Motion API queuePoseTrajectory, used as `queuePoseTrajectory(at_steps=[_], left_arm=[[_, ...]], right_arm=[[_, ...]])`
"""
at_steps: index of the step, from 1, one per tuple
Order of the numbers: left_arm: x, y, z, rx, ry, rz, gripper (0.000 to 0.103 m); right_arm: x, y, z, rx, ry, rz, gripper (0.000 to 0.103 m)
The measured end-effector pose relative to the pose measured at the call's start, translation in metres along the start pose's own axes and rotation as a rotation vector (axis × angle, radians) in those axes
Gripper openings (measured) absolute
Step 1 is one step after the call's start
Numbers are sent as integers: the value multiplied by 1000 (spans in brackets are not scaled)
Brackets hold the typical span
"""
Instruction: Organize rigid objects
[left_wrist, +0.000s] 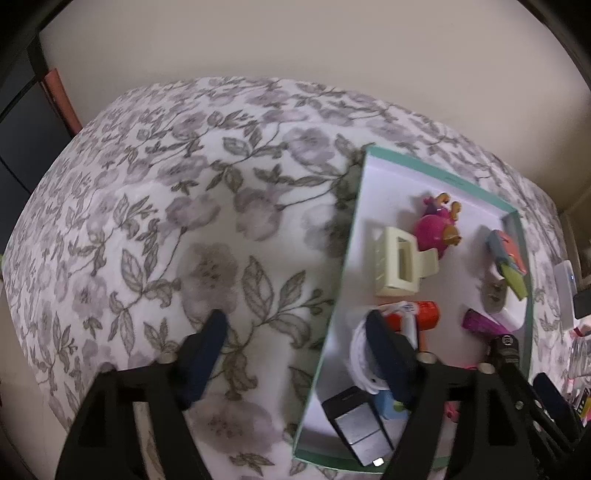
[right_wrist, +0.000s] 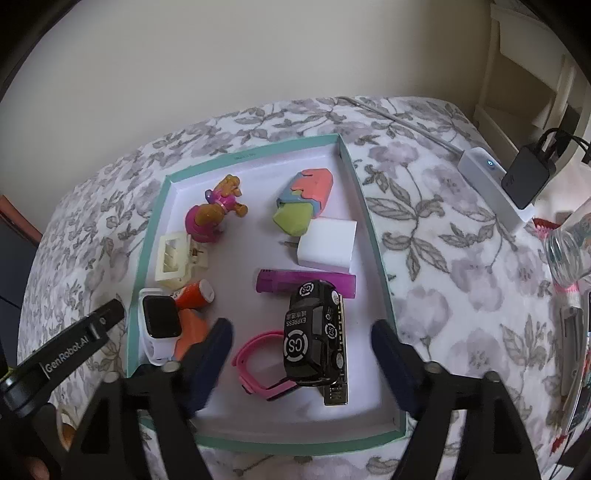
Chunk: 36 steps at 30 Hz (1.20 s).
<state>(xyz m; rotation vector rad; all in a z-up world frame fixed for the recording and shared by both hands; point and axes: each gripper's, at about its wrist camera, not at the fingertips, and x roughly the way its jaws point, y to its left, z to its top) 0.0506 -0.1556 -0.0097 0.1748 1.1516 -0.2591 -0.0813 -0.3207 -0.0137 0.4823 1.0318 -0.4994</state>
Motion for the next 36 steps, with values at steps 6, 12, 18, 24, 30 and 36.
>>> queuePoseTrajectory(at_steps=[6,12,18,24,30,36], left_arm=[[7,4,-1,-6,14,41,81],[12,5,-1,7,8,95,94],[14,7,-1,19,1,128,99],[7,9,-1,21,5,118,99],[-14,21,-5,-8,-29,129,99],[-40,31,-12,-2,-62,124,99]], right_arm=[[-2,3,0,-16,-23,-1,97],[-4,1,2,-5,-48,1,103],[-11,-1,4,13,-82,21,103],[-18,9,2,-21,-109,28,103],[-33,17,-6,-54,-137,-14,103],[-53,20,-12,-22,-172,-3,103]])
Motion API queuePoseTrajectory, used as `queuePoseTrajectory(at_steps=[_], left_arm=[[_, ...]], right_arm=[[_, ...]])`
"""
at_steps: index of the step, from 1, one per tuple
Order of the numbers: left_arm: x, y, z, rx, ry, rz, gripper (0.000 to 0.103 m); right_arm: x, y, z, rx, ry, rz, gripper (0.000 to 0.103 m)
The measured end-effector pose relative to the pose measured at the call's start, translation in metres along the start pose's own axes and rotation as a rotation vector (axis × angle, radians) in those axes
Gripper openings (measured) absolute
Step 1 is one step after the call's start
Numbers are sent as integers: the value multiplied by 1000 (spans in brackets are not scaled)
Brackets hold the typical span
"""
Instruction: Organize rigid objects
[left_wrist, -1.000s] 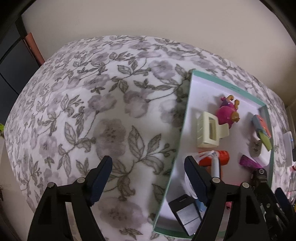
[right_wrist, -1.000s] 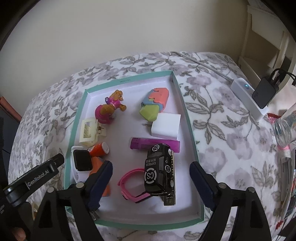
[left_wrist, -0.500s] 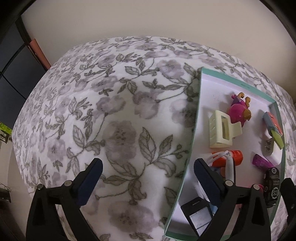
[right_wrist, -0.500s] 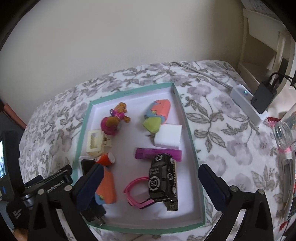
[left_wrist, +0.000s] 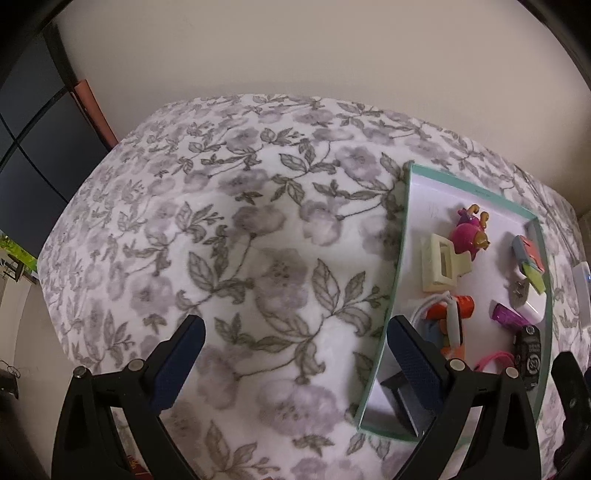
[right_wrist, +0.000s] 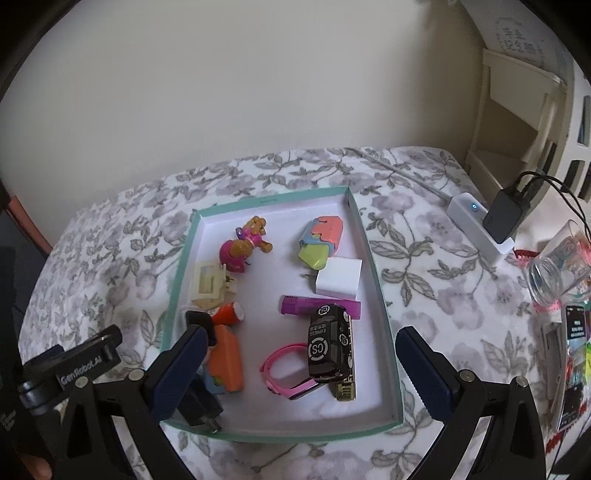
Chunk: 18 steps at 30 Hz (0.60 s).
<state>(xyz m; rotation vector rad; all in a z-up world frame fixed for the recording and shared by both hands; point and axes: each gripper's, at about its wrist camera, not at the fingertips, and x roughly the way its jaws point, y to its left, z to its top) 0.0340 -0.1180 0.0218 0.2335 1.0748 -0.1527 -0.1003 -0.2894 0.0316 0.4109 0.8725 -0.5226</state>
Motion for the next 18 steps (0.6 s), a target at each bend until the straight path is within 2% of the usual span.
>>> queuePoseTrajectory(at_steps=[9,18], left_arm=[[-36,17,-18,9,-74,-14,99],[-50,27,-38,38,-94,-18,99]], right_arm=[[-34,13,-14,-13,-56,10,103],[-55,24,-28,-50,-83,11,103]])
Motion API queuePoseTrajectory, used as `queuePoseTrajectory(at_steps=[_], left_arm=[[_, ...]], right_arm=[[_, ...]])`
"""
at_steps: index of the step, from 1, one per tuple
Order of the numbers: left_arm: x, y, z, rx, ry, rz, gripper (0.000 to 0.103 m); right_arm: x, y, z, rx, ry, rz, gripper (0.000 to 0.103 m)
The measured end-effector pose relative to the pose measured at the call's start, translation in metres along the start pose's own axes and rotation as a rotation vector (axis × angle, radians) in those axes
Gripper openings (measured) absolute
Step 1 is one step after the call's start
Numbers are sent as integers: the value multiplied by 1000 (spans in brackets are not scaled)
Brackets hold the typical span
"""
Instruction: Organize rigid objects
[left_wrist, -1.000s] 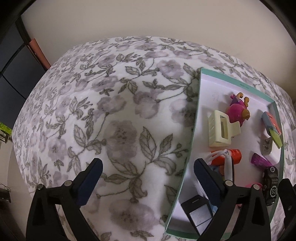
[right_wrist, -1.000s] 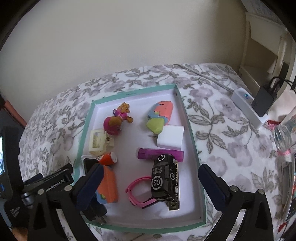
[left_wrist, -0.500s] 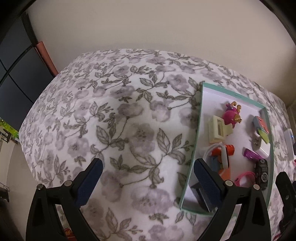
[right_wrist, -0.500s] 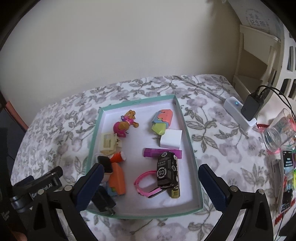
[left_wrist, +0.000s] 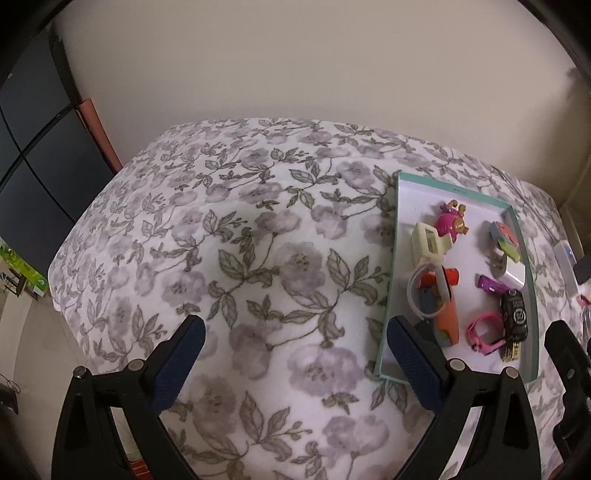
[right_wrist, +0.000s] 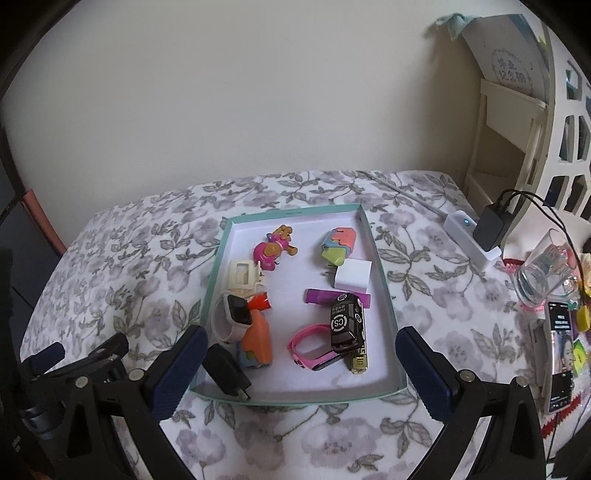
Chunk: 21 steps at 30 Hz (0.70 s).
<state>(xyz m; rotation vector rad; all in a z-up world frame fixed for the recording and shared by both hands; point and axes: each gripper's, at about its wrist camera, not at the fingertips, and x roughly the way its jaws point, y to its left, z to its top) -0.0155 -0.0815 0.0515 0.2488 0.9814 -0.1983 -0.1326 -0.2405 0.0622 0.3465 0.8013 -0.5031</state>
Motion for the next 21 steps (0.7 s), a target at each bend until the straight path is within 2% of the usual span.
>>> queuePoseTrajectory(at_steps=[7,21], left_arm=[[2,7,-8,1,33,-5,99],[0,11,-13,16,34,16,99]], right_arm=[[5,-3,-10,0,52,-35,103],[12,-7,-19,6,130,-63,103]])
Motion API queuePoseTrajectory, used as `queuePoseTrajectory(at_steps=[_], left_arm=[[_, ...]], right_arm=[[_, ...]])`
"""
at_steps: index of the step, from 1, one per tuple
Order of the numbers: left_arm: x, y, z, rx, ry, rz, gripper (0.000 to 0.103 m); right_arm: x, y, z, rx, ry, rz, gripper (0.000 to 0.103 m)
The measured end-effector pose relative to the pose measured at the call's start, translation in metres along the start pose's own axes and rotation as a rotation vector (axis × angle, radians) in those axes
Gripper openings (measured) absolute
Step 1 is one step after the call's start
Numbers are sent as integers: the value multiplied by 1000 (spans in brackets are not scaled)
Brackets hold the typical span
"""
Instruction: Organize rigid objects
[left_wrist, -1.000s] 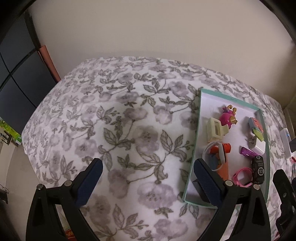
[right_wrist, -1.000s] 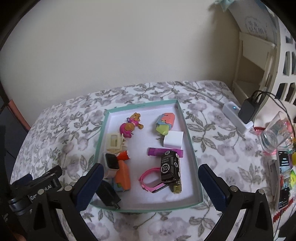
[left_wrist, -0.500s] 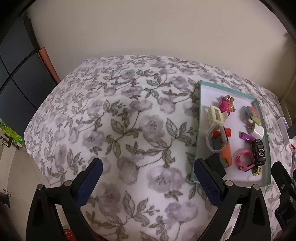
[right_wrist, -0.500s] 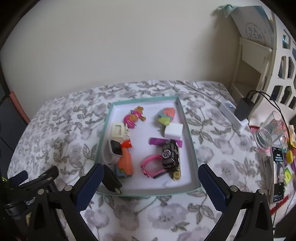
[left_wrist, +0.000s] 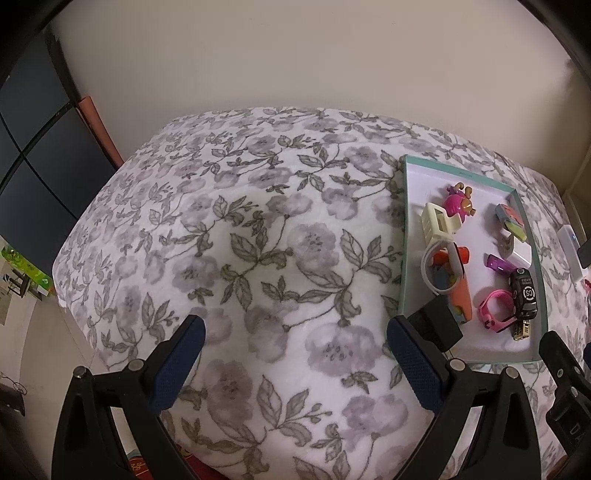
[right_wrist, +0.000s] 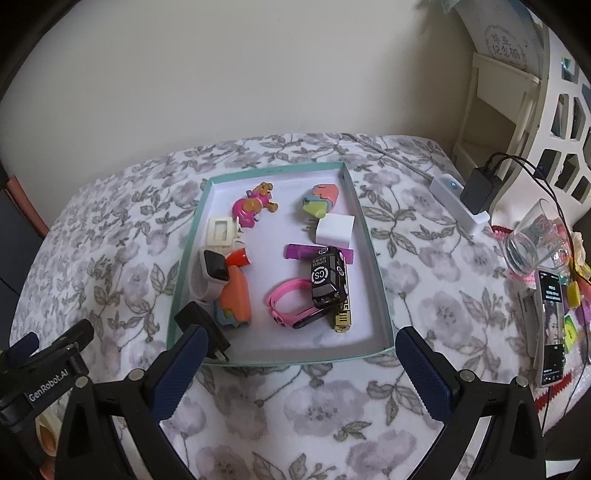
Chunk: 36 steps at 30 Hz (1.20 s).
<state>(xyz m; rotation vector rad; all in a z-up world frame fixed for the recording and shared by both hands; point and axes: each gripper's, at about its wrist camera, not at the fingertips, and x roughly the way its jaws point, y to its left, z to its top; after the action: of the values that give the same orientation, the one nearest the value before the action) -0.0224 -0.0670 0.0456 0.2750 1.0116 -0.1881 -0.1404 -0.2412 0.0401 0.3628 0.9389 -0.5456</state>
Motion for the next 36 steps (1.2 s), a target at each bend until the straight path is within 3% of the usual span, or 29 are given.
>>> queuePoseTrajectory(at_steps=[36], left_arm=[[8,3,1,-3,35,-19,99]], right_arm=[[12,3,-1,-39,42,-27,103]])
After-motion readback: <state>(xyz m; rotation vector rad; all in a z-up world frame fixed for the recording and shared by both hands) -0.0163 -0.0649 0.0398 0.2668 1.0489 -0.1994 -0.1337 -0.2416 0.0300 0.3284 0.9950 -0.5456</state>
